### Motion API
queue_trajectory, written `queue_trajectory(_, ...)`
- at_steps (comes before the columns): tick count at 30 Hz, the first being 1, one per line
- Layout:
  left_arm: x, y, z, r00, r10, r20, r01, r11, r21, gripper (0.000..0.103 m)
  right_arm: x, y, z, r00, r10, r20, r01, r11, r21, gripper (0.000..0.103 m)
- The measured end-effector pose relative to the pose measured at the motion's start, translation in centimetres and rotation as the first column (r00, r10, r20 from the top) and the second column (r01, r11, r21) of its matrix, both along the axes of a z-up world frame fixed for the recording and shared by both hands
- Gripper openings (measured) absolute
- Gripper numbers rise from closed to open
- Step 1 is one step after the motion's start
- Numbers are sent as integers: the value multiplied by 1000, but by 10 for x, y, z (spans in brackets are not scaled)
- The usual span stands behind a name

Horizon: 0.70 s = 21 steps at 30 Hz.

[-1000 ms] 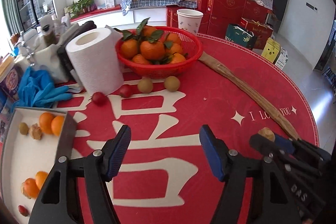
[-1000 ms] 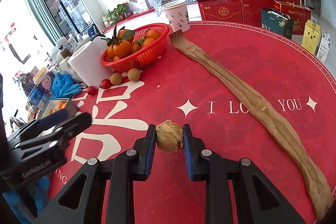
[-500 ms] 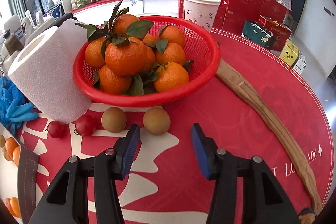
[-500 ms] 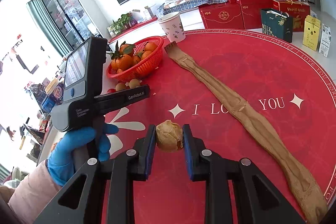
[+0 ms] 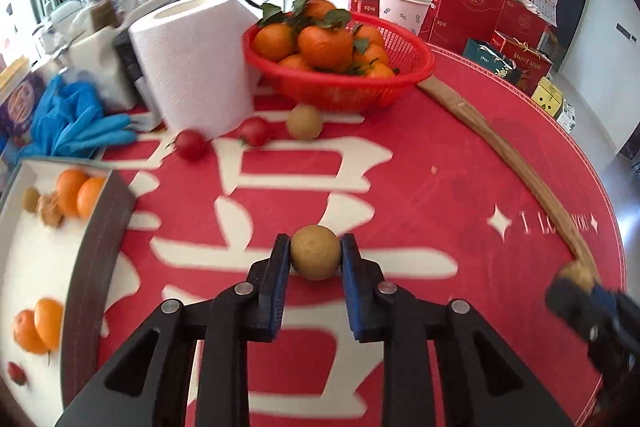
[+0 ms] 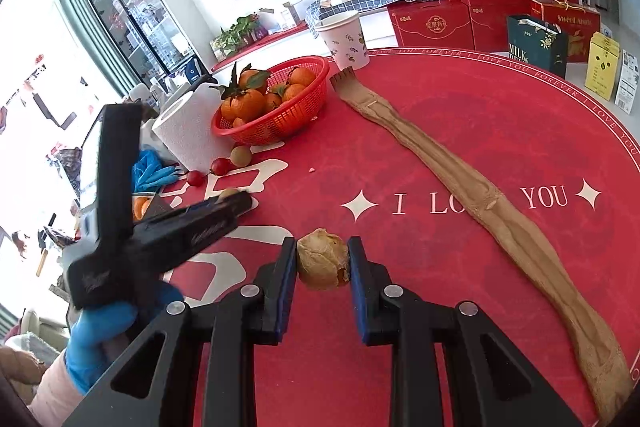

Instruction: Organize fruits

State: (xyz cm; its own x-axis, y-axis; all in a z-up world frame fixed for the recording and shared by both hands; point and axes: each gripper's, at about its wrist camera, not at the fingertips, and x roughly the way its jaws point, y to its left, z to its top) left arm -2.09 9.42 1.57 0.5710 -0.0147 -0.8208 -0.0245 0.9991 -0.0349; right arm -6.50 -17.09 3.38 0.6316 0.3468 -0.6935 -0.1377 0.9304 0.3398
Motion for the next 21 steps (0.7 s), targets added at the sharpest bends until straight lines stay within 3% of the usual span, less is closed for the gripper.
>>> queue_trajectory(6,-56,36,-4,999,25,42,-26,999,32,27,-2,31,-5,998,64,-11,-64,997,-43,26)
queue_trajectory(8,-62,41,-7,997,35,67,-37,999,31,27,-4,42,-7,997,83,-9,-83,995,-62,26)
queue_trajectory(12,-64,52,-7,997,34,76,-30,998,-47,27,-3,56,-10,995,96,-4,-96,992,-84,26)
queue_trajectory(21,-63,55,-5,997,25,78,-19,997,-77,27,5,60,-26,995,89,-54,-95,988,-121,26)
